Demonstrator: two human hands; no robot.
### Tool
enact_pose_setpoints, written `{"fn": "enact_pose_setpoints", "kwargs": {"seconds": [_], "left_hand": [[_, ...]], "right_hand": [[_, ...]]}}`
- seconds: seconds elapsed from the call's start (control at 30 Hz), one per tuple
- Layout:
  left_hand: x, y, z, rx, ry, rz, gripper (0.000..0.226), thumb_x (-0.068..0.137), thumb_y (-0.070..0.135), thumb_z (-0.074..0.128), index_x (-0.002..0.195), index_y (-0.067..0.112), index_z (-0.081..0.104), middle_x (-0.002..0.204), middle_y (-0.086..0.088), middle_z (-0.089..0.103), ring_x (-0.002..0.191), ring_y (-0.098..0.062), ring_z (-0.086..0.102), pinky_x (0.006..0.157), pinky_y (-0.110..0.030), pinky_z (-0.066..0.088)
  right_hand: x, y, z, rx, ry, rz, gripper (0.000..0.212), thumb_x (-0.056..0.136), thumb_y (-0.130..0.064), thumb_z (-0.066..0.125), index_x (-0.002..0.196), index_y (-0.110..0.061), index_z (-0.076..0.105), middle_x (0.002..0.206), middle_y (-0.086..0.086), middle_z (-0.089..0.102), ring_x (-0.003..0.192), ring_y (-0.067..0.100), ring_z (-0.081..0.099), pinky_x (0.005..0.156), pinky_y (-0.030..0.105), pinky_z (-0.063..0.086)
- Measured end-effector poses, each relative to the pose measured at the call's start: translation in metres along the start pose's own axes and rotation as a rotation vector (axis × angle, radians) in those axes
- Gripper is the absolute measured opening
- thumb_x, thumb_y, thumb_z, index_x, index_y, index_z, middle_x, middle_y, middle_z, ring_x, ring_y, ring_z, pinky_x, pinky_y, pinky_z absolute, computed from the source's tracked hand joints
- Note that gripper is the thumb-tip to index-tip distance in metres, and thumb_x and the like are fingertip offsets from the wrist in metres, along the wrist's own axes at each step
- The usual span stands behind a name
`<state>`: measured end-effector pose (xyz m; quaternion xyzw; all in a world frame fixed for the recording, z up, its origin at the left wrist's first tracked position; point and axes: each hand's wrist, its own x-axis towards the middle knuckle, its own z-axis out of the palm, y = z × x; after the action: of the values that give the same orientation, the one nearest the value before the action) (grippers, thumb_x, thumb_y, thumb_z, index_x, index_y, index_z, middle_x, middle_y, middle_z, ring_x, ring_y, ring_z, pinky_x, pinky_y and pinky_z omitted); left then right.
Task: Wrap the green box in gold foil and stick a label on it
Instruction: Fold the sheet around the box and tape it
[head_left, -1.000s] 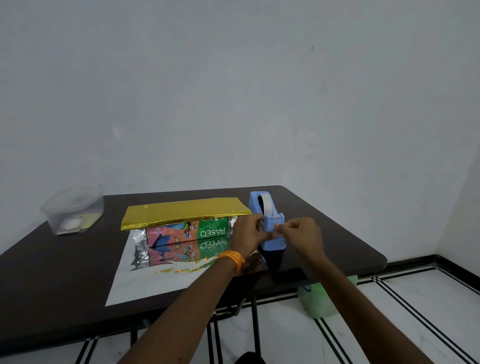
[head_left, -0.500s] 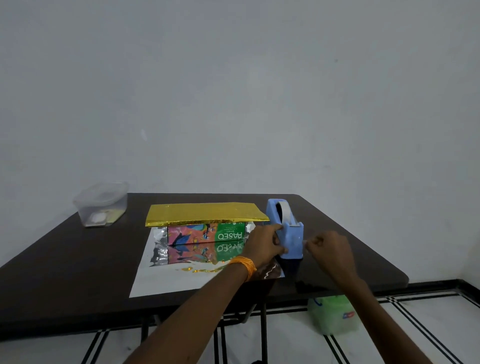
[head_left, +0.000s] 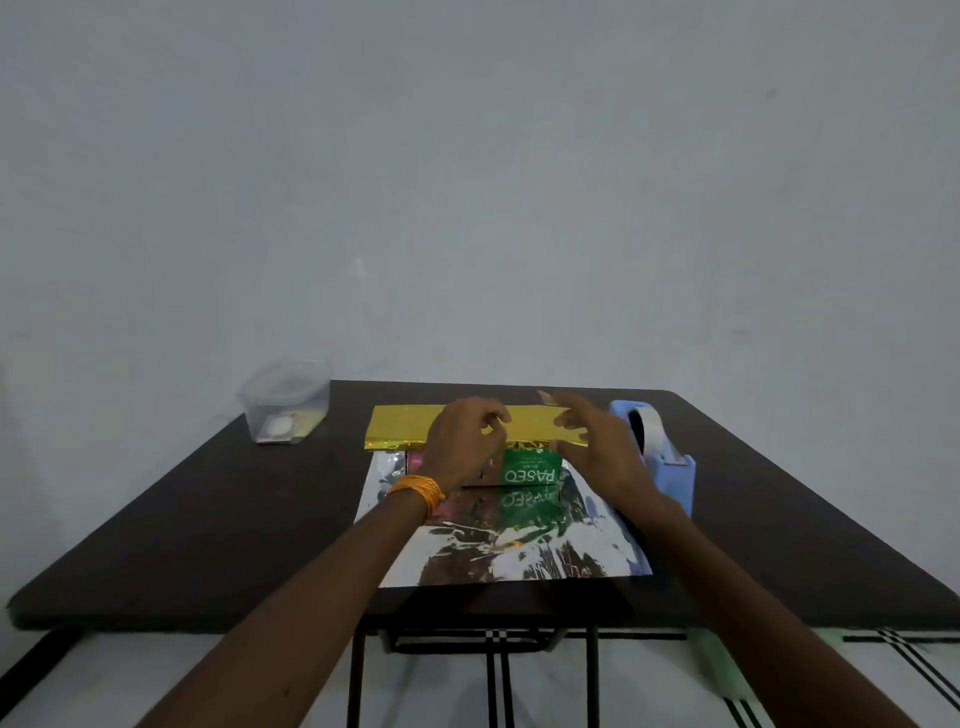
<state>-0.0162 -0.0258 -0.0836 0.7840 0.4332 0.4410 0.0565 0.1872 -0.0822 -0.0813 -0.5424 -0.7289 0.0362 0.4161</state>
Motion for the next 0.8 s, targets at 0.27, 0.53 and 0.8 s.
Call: {"fn": "enact_pose_setpoints", "kwargs": {"seconds": [0.27, 0.53, 0.8], "left_hand": [[0.013, -0.020, 0.000, 0.003, -0.131, 0.088, 0.015, 0.086, 0.033, 0.074, 0.099, 0.025, 0.074, 0.098, 0.004, 0.067, 0.093, -0.013, 0.055, 0.078, -0.032, 0.049], [0.021, -0.023, 0.010, 0.041, -0.210, 0.171, 0.017, 0.082, 0.040, 0.077, 0.093, 0.027, 0.075, 0.090, 0.006, 0.066, 0.082, -0.012, 0.057, 0.068, -0.031, 0.049], [0.018, -0.027, 0.010, -0.072, -0.225, 0.114, 0.014, 0.081, 0.031, 0.080, 0.089, 0.021, 0.076, 0.091, 0.006, 0.065, 0.083, -0.012, 0.059, 0.069, -0.030, 0.052]], "right_hand": [[0.030, 0.019, 0.013, -0.073, -0.122, -0.128, 0.059, 0.084, -0.007, 0.076, 0.134, -0.030, 0.055, 0.087, -0.014, 0.071, 0.087, 0.009, 0.068, 0.078, 0.043, 0.056], [0.028, 0.024, 0.022, -0.045, -0.057, -0.141, 0.071, 0.081, -0.004, 0.079, 0.139, -0.033, 0.052, 0.079, -0.016, 0.066, 0.081, 0.003, 0.066, 0.079, 0.032, 0.057], [0.029, 0.029, 0.010, -0.095, -0.077, -0.054, 0.073, 0.077, -0.006, 0.083, 0.140, -0.024, 0.052, 0.071, -0.016, 0.064, 0.076, 0.010, 0.066, 0.077, 0.037, 0.056]]}}
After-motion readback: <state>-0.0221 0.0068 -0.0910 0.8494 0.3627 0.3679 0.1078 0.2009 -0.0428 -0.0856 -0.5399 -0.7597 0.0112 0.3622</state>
